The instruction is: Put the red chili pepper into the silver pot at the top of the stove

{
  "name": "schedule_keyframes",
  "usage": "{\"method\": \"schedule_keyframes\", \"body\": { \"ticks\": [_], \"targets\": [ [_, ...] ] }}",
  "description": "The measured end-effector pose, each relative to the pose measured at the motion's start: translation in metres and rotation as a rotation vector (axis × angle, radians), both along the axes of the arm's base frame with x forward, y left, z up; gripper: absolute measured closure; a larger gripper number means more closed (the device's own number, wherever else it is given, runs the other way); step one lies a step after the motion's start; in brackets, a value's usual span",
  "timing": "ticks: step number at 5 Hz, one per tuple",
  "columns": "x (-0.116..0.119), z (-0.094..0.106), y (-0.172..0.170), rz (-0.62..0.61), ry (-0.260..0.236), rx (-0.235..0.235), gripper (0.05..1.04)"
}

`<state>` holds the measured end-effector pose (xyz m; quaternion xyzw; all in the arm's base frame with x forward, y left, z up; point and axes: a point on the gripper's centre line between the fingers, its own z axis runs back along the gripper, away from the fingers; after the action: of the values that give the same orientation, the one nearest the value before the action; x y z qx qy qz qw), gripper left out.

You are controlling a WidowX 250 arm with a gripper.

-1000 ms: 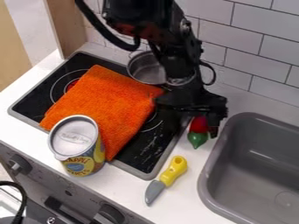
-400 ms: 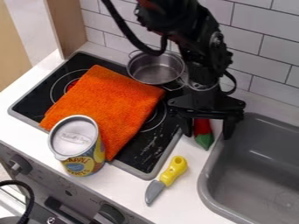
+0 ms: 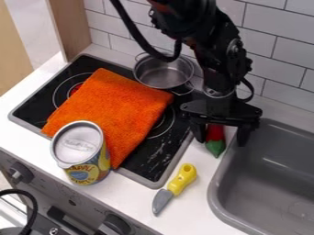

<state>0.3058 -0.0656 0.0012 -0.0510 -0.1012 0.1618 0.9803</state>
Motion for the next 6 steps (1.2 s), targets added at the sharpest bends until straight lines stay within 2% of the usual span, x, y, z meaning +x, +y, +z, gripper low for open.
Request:
{"method": "schedule_keyframes", "body": {
  "ticks": [1,2,3,4,5,6],
  "targets": [
    [0.0023,0.0006,0.0091,0.019,-0.011,-0.018,0.084],
    [-0.0020,0.0029,0.0119,-0.003,0.036,-0.074,0.085],
    [-0.0063,0.0058,0.0137,0.008,0.061,-0.104,0.085],
    [-0.0066,0.0050,0.0149,0.038,0.055,-0.076,0.116],
    [-0.0068,0.0017,0.0129,0.053,0.024,-0.012,0.384],
    [-0.0055,0.0023,0.0138,0.083,0.020,-0.009,0.469]
  ]
}}
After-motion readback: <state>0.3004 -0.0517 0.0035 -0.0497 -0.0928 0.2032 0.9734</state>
